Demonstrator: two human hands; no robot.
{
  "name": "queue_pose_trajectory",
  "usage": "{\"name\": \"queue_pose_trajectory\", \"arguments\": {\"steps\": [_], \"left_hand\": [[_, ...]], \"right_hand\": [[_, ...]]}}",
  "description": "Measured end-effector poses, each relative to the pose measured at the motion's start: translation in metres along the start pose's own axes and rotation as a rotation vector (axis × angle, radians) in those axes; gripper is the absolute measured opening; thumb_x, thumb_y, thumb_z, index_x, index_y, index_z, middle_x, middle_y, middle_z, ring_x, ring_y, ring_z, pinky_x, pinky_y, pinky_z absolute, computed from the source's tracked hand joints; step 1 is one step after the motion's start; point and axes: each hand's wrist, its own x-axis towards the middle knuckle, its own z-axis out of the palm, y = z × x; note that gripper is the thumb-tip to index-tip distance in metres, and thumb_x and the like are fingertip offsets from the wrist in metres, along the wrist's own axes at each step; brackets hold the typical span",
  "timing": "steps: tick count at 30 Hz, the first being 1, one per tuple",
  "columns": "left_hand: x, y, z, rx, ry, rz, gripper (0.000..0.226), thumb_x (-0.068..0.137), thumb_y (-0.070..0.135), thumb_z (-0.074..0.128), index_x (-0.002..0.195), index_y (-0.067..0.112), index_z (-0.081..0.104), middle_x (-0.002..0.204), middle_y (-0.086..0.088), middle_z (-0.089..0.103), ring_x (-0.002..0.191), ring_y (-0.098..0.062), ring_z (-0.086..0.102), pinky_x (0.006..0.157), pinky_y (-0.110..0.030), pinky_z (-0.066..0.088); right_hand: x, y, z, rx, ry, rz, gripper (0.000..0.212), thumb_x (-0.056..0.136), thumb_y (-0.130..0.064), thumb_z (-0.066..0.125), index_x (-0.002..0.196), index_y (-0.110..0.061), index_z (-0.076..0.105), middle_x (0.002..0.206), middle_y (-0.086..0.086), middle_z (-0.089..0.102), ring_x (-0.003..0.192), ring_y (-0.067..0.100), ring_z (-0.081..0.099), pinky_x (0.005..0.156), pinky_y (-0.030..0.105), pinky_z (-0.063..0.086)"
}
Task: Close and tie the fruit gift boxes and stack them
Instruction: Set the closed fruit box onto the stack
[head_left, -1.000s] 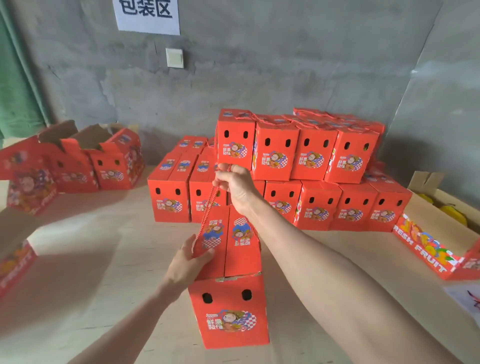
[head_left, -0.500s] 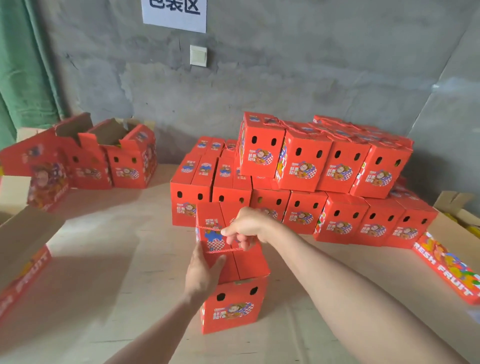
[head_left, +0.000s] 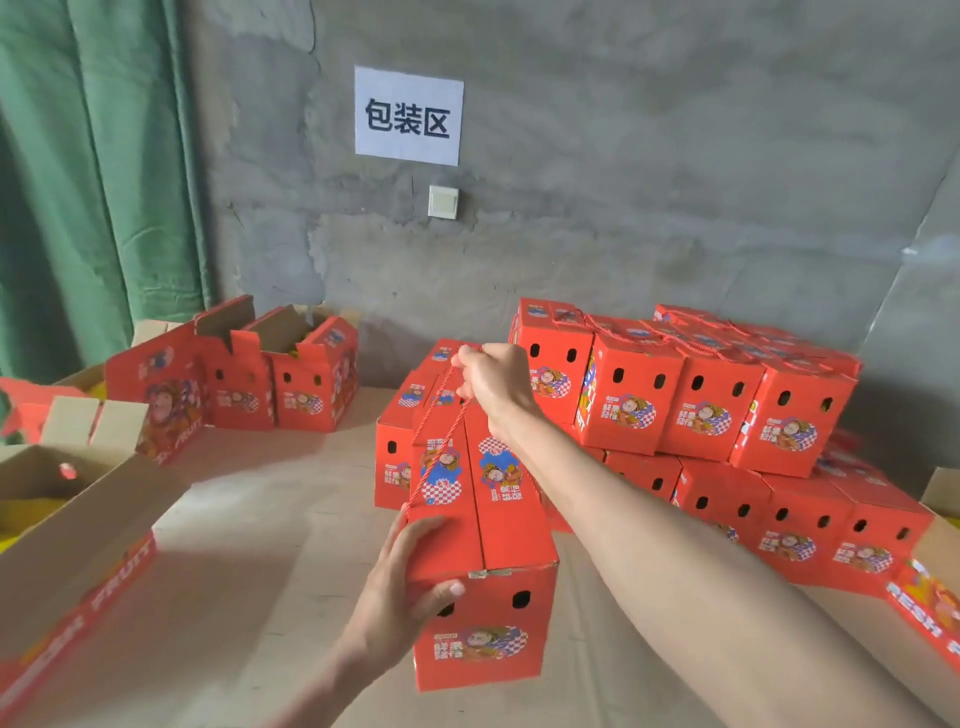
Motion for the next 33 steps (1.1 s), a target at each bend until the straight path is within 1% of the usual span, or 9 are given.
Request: {"name": "queue_pose_trajectory", "arguments": {"steps": [5,10,14,17,22,25,28,31,33], "left_hand": [[0.042,0.046,-0.016,0.015,0.046,0.039,0.081,0.057,0.078,0.066,0.124,0.037,0.046,0.14,0.005,0.039,0.122,-0.014,0.049,0.092,-0.039,0.052],[0.09,0.067,-0.034,0.009,0.066,0.129,0.077,0.061,0.063,0.075,0.124,0.029,0.045,0.139,0.008,0.036,0.121,-0.008,0.048,0.075,-0.019,0.055],[0.141,0.057,-0.048,0.059,0.091,0.075,0.071,0.062,0.04,0.074,0.125,0.032,0.044,0.151,0.0,0.027,0.131,-0.017,0.041,0.083,-0.024,0.055],[0.184,0.038,-0.053,0.078,0.08,0.051,0.074,0.064,0.038,0.075,0.128,0.037,0.04,0.147,0.013,0.021,0.126,-0.008,0.041,0.073,-0.009,0.05],[0.266,-0.011,-0.046,0.096,0.006,-0.009,0.076,0.075,0.016,0.079,0.14,0.028,0.041,0.141,0.016,0.03,0.117,-0.006,0.047,0.072,-0.005,0.047],[0.294,-0.046,-0.028,0.314,0.093,-0.079,0.075,0.084,0.014,0.066,0.146,0.036,0.029,0.112,0.002,0.065,0.083,-0.015,0.061,0.063,-0.016,0.045],[0.296,-0.08,0.001,0.443,0.124,-0.163,0.07,0.095,0.023,0.05,0.151,0.034,0.01,0.096,-0.001,0.065,0.073,-0.016,0.058,0.057,-0.027,0.037],[0.297,-0.097,0.024,0.358,0.157,-0.19,0.07,0.098,0.017,0.042,0.152,0.022,-0.001,0.12,-0.005,0.061,0.095,-0.024,0.059,0.062,-0.025,0.034],[0.294,-0.102,0.037,0.296,0.153,-0.145,0.076,0.095,0.007,0.039,0.148,0.018,-0.015,0.153,-0.007,0.028,0.131,-0.023,0.042,0.083,-0.017,0.038]], "right_hand": [[0.023,-0.05,-0.004,0.081,0.049,-0.155,0.028,0.086,-0.002,0.053,0.058,-0.005,0.059,0.044,-0.003,0.043,0.037,0.009,0.039,0.053,0.028,0.037],[0.061,-0.079,-0.001,0.121,0.043,-0.284,0.026,0.086,-0.004,0.053,0.061,-0.005,0.06,0.041,-0.005,0.041,0.039,0.011,0.038,0.051,0.026,0.035],[0.109,-0.079,0.007,0.07,0.029,-0.339,0.029,0.087,-0.005,0.052,0.06,-0.007,0.061,0.044,-0.005,0.043,0.047,0.015,0.041,0.057,0.032,0.037],[0.149,-0.065,0.014,0.042,0.046,-0.35,0.033,0.088,-0.004,0.051,0.057,-0.014,0.058,0.046,-0.006,0.045,0.049,0.015,0.043,0.061,0.033,0.037],[0.205,-0.034,0.019,-0.156,0.103,-0.413,0.025,0.09,-0.005,0.051,0.071,0.005,0.066,0.051,0.001,0.051,0.054,0.02,0.048,0.056,0.029,0.037],[0.223,0.009,0.02,-0.522,0.053,-0.389,0.026,0.092,-0.011,0.052,0.07,0.001,0.056,0.079,0.026,0.064,0.075,0.033,0.058,0.066,0.036,0.038],[0.219,0.065,0.027,-0.964,-0.067,-0.199,0.04,0.095,-0.031,0.051,0.118,0.003,0.052,0.125,0.024,0.056,0.116,0.035,0.054,0.093,0.036,0.041],[0.213,0.115,0.037,-1.219,-0.108,-0.296,0.09,0.091,-0.057,0.046,0.151,-0.007,0.001,0.158,0.021,0.003,0.144,0.04,0.009,0.115,0.051,0.012],[0.217,0.135,0.041,-1.319,-0.116,-0.442,0.092,0.088,-0.064,0.043,0.152,-0.018,-0.007,0.159,0.013,-0.015,0.144,0.043,-0.002,0.112,0.059,0.005]]}}
